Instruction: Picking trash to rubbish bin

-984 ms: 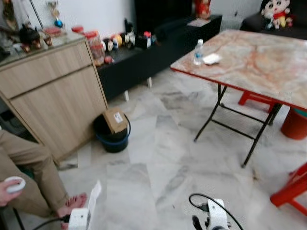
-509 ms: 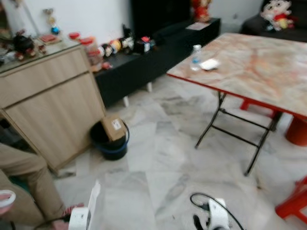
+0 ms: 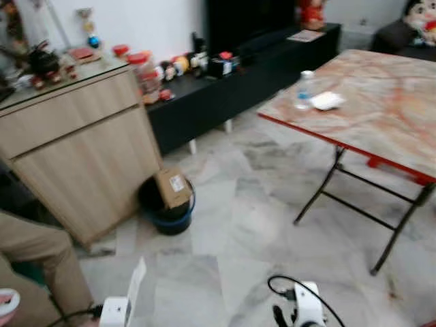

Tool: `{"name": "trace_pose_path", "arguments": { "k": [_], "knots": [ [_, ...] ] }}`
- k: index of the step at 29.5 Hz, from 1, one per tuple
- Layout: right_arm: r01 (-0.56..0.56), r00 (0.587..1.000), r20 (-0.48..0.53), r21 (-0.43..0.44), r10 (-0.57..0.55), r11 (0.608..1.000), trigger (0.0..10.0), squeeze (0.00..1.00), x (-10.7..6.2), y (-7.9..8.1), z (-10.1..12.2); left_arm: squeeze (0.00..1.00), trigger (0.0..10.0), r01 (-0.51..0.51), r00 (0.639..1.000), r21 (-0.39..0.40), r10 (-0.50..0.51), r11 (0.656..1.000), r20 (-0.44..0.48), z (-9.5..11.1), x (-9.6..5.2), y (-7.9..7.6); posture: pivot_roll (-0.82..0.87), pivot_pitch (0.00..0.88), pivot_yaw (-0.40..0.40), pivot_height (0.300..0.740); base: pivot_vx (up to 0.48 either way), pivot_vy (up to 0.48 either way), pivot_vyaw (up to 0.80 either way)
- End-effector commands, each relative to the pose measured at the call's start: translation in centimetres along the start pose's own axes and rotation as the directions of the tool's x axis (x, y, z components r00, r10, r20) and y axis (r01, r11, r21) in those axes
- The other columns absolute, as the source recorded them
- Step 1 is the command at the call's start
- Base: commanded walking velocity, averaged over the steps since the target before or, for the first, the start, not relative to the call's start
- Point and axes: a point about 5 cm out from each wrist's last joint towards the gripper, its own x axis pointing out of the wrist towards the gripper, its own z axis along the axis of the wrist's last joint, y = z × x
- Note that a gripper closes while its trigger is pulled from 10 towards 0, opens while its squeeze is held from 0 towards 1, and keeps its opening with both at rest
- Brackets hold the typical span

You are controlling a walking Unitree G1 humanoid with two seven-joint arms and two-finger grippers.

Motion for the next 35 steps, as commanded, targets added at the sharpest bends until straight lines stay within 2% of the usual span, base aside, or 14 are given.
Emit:
{"name": "trace_pose_path", "arguments": {
  "k": [1,13,21,28,35],
  "knots": [
    [0.001,1.000,0.010,-0.012,-0.001,1.000,10.0,0.00,0.04,-0.07,0.31,0.00,10.0,-0.006,1.000,0.002,0.006,1.000,-0.001,0.05,0.01,0.24,0.05,0.000,0.078,0.740,0.431,0.000,0.80],
    [0.015,1.000,0.008,0.009,-0.015,1.000,10.0,0.00,0.03,-0.23,0.25,0.00,10.0,-0.005,1.000,0.015,0.005,1.000,0.002,0.15,0.02,0.42,0.05,0.000,0.084,0.740,0.436,0.000,0.07],
    [0.013,1.000,0.002,-0.020,-0.013,1.000,10.0,0.00,-0.01,-0.24,0.08,0.00,10.0,-0.009,1.000,0.008,0.009,1.000,0.005,0.22,0.03,0.44,0.06,0.000,0.080,0.740,0.437,0.000,0.00],
    [0.015,1.000,0.010,-0.007,-0.015,1.000,10.0,0.00,0.03,-0.24,0.30,0.00,10.0,-0.011,1.000,-0.001,0.011,1.000,0.009,0.46,0.08,0.39,0.06,0.000,0.080,0.740,0.436,0.000,0.73],
    [0.028,1.000,0.009,0.013,-0.028,1.000,10.0,0.00,0.04,-0.36,0.36,0.00,10.0,-0.020,1.000,-0.009,0.020,1.000,0.009,0.51,0.09,0.61,0.07,0.000,0.078,0.740,0.433,0.000,0.00]
  ]
}}
